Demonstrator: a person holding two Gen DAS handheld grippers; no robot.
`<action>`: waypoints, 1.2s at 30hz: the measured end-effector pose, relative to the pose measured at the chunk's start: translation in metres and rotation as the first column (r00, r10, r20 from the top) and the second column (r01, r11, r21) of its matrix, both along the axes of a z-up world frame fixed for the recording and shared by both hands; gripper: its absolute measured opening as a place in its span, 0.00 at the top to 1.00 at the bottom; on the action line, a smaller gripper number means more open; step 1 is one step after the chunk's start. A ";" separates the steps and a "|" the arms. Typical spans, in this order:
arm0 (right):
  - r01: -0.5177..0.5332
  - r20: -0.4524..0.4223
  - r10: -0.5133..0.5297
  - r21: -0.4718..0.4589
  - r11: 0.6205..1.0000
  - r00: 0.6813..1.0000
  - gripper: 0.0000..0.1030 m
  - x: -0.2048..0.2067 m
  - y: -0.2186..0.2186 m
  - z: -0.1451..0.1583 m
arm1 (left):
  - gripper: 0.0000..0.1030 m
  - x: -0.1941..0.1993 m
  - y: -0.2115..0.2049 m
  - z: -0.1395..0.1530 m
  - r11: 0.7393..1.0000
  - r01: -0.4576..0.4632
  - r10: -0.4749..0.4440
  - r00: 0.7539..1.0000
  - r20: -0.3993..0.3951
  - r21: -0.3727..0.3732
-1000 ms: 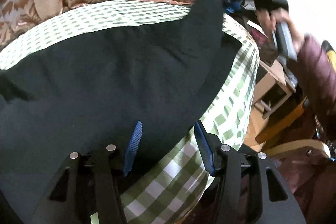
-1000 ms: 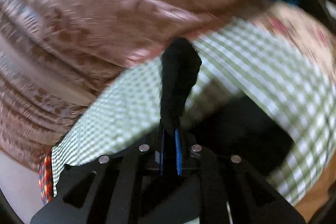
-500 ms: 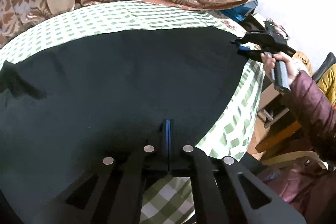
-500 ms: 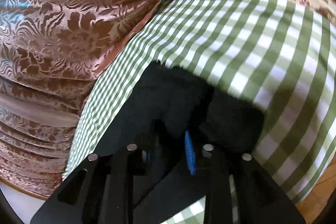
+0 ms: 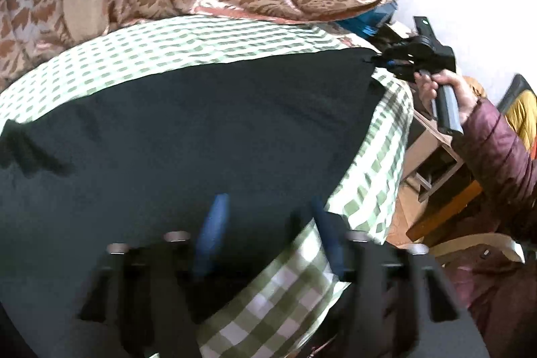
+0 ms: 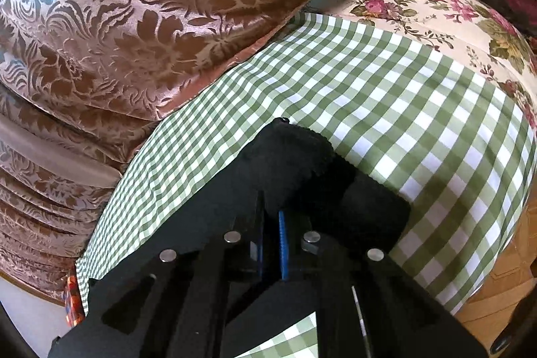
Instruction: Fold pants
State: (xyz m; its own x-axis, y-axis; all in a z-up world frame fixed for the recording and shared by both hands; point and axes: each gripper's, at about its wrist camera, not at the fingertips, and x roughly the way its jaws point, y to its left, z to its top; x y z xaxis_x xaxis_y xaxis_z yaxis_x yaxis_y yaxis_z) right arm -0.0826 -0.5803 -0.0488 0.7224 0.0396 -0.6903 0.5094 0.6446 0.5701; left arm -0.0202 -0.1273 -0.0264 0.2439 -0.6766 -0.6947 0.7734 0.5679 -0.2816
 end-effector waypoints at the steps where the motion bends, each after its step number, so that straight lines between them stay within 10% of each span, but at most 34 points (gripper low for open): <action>1: -0.002 0.008 0.002 0.001 1.000 1.000 0.94 0.001 0.000 0.003 | 0.44 -0.002 -0.002 -0.001 1.000 0.020 -0.020 1.000 0.001 0.007; 7: -0.030 0.054 0.032 -0.037 0.999 0.998 0.94 0.000 0.002 0.032 | 0.50 0.005 -0.021 -0.017 0.994 0.020 -0.023 0.999 0.032 0.107; 10: -0.035 0.032 0.036 -0.043 0.998 0.999 0.94 0.004 0.003 0.030 | 0.88 0.004 -0.022 -0.017 0.993 0.030 -0.038 0.997 0.065 0.116; 12: -0.033 0.013 0.034 -0.043 0.999 0.999 0.94 0.007 0.002 0.027 | 0.96 0.006 -0.019 -0.015 0.995 0.023 -0.030 0.997 0.069 0.098; 19: -0.015 0.060 0.018 -0.046 0.999 0.998 0.95 -0.017 -0.004 0.036 | 0.96 0.007 0.003 0.015 0.998 0.035 -0.032 0.999 0.042 -0.057; 28: 0.045 -0.072 -0.039 0.085 0.995 0.997 0.95 -0.032 -0.020 -0.043 | 0.96 0.005 -0.008 -0.018 0.998 0.069 -0.069 0.995 -0.067 -0.007; 36: 0.074 -0.021 -0.073 0.057 0.996 0.997 0.94 -0.045 -0.018 -0.032 | 0.86 0.010 0.007 -0.015 0.992 0.066 -0.085 0.979 -0.185 -0.106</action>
State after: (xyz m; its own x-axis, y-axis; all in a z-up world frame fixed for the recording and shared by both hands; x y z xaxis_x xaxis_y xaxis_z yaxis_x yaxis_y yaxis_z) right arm -0.1277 -0.5984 -0.0811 0.7117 0.0270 -0.7020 0.5652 0.5714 0.5950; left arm -0.0099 -0.1205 -0.0411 0.0607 -0.7559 -0.6519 0.7406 0.4720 -0.4783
